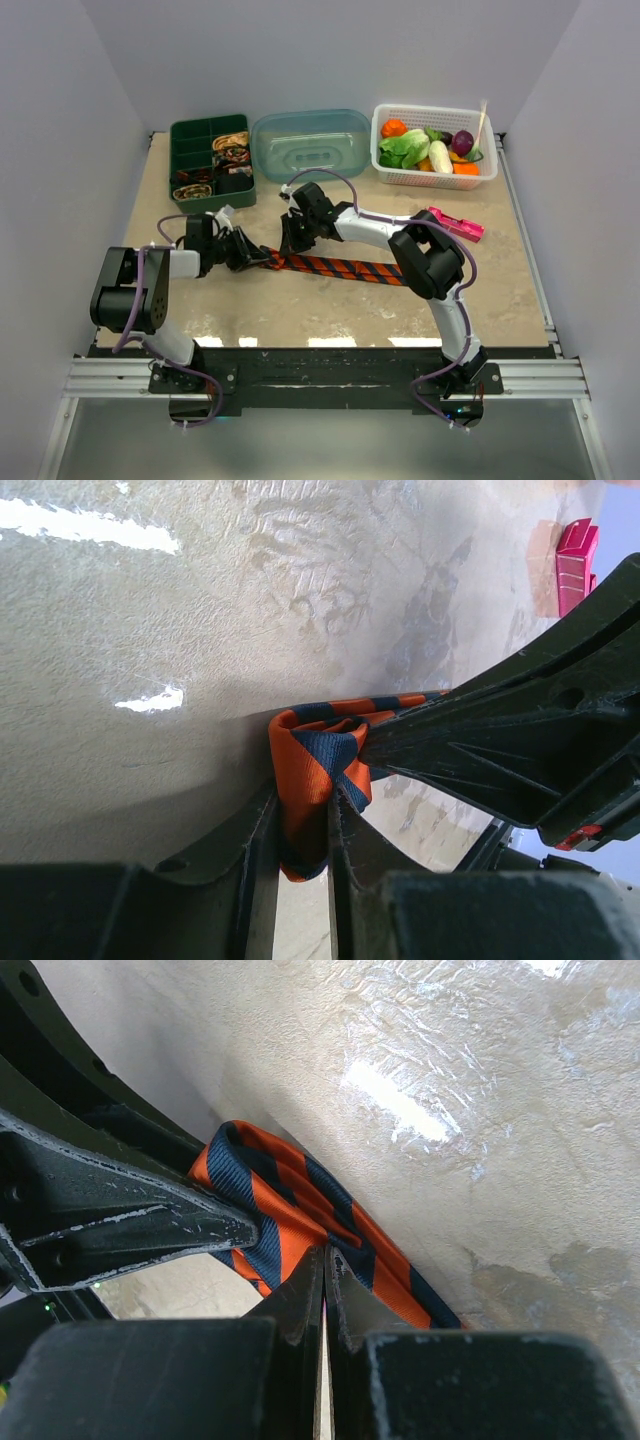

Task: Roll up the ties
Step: Roll the tie at the center of the board.

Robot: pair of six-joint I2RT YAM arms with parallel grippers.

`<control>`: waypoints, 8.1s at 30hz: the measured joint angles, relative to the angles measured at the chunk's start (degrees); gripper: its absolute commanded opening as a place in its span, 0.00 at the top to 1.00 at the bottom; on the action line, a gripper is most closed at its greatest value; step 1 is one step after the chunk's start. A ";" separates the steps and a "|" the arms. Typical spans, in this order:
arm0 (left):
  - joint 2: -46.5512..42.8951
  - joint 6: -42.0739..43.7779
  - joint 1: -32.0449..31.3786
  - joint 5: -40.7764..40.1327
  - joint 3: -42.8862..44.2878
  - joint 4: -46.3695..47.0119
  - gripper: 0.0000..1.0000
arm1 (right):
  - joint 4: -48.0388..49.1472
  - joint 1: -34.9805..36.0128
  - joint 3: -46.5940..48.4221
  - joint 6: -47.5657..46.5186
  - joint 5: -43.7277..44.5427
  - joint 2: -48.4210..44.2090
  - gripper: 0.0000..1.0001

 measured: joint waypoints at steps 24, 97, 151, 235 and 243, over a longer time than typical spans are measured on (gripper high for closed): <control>-6.86 11.34 -6.93 -24.26 13.49 -27.28 1.00 | -0.44 0.17 1.81 0.50 -0.11 0.00 1.00; 2.38 16.92 -29.24 -64.50 26.97 -45.40 0.63 | 0.20 -3.67 -1.75 1.66 -2.47 -3.08 1.00; -9.29 7.32 10.21 0.55 1.88 -15.28 0.22 | -1.75 2.93 7.28 -1.66 1.07 1.70 1.00; -9.22 18.10 -4.46 -27.58 16.04 -35.15 1.00 | -2.14 3.67 5.11 -1.14 3.02 0.72 1.00; -10.10 19.61 -5.68 -30.60 16.85 -36.96 1.00 | -0.74 6.01 9.22 0.28 1.42 5.49 1.00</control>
